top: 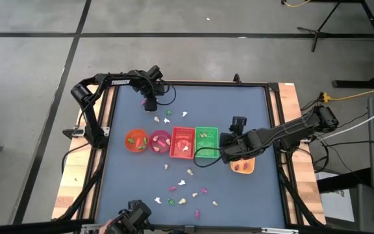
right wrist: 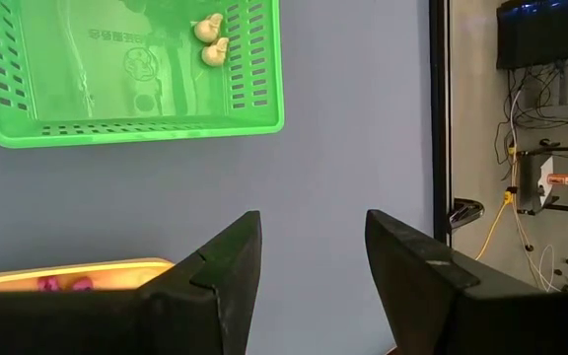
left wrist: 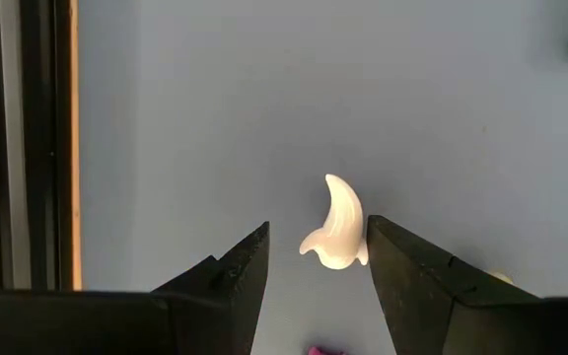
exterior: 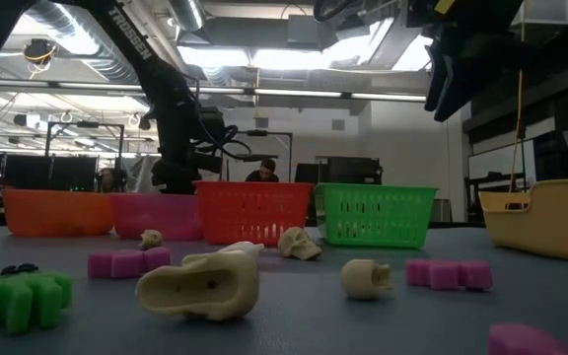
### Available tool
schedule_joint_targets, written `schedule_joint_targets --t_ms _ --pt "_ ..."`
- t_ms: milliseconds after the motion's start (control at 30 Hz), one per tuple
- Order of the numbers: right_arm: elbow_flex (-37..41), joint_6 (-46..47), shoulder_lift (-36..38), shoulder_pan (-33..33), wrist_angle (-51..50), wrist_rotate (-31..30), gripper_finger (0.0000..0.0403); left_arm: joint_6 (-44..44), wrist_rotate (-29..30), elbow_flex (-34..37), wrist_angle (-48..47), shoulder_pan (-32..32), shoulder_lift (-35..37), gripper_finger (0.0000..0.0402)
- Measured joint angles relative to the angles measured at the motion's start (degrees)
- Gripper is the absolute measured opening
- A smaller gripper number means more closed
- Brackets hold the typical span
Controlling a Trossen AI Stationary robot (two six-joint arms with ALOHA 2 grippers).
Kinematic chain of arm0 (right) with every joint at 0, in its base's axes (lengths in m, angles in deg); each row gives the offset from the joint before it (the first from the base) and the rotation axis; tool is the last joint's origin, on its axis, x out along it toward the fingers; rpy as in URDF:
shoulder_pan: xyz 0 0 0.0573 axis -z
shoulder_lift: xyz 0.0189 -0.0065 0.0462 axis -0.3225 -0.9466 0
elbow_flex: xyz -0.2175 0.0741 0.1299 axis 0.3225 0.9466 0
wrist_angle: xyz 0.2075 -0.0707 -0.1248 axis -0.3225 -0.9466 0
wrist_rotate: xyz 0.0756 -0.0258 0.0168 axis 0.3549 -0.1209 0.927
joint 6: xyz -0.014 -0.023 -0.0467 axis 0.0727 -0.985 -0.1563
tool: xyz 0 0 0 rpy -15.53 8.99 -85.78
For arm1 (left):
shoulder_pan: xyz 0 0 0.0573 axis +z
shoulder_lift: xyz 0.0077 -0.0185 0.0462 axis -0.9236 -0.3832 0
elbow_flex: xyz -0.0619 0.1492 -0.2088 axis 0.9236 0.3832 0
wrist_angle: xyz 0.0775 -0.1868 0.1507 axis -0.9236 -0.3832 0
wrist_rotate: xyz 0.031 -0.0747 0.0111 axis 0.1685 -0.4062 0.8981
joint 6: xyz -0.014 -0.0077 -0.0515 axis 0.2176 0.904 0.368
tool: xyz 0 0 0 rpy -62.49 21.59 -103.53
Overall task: Sort Halloween decoration
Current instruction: Put the white ghost toy into the red bin
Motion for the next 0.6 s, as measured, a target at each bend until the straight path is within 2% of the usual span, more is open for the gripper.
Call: schedule_joint_targets --t_ms 600 --pt "0.02 -0.02 0.00 0.00 0.00 0.00 0.0182 -0.04 -0.52 -0.19 0.03 -0.02 -1.88 0.0157"
